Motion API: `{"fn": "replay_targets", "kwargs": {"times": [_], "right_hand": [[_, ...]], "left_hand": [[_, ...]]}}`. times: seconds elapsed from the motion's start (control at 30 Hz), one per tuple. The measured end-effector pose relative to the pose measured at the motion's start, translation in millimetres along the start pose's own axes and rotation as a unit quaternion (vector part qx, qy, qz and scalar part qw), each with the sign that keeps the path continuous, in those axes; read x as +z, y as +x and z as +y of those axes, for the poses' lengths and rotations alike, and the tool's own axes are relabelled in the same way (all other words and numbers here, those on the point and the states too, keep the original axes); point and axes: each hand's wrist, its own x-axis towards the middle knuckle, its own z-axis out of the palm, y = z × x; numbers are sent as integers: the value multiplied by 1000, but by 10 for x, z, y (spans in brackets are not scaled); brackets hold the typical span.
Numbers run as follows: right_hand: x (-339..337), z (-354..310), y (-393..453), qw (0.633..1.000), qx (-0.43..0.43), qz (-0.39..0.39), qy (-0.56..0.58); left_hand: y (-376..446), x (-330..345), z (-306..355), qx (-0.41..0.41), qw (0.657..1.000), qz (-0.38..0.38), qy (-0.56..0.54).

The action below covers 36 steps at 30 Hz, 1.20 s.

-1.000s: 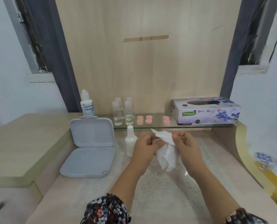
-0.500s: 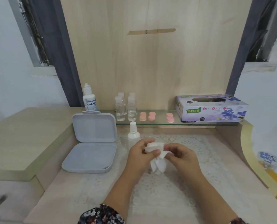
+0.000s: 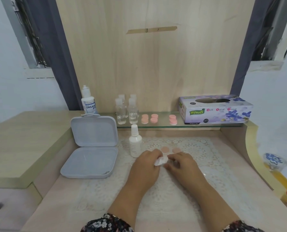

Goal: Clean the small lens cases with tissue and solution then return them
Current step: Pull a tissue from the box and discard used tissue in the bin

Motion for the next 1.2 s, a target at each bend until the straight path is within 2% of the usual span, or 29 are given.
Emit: {"fn": "replay_targets", "kwargs": {"times": [0.1, 0.23, 0.3, 0.37, 0.47, 0.57, 0.63, 0.73, 0.83, 0.9, 1.0, 1.07, 1.13, 1.2], "right_hand": [[14, 10, 0, 1000, 3, 7, 15], [14, 16, 10, 1000, 9, 8, 0], [18, 8, 7, 1000, 10, 9, -2], [15, 1, 4, 1000, 11, 8, -3], [9, 1, 16, 1000, 13, 5, -9], [3, 5, 27, 1000, 17, 2, -10], [8, 9, 29, 1000, 17, 3, -11], [15, 13, 26, 1000, 20, 3, -11], [21, 15, 20, 1000, 19, 7, -8], [19, 12, 17, 1000, 16, 9, -10], [10, 6, 15, 1000, 17, 7, -9], [9, 9, 12, 1000, 18, 4, -10], [15, 15, 9, 1000, 18, 9, -2], [22, 12, 8, 1000, 19, 9, 0]], "left_hand": [[-6, -23, 49, -16, 998, -41, 38], [42, -29, 156, -9, 987, -65, 147], [58, -7, 167, -28, 987, -68, 144], [86, 36, 115, -74, 993, -58, 73], [126, 62, 58, -146, 983, -10, -114], [106, -12, 62, -135, 965, 125, -190], [95, -52, 78, -128, 957, 152, -210], [117, -20, 62, -155, 957, 98, -224], [107, 55, 11, -137, 979, 65, -135], [85, 64, 3, -105, 986, 95, -88], [92, 50, -5, -93, 979, 150, -106], [107, 45, 1, -118, 977, 112, -138], [112, 58, 5, -137, 981, 32, -134], [88, 98, -33, -99, 992, -2, -76]]}}
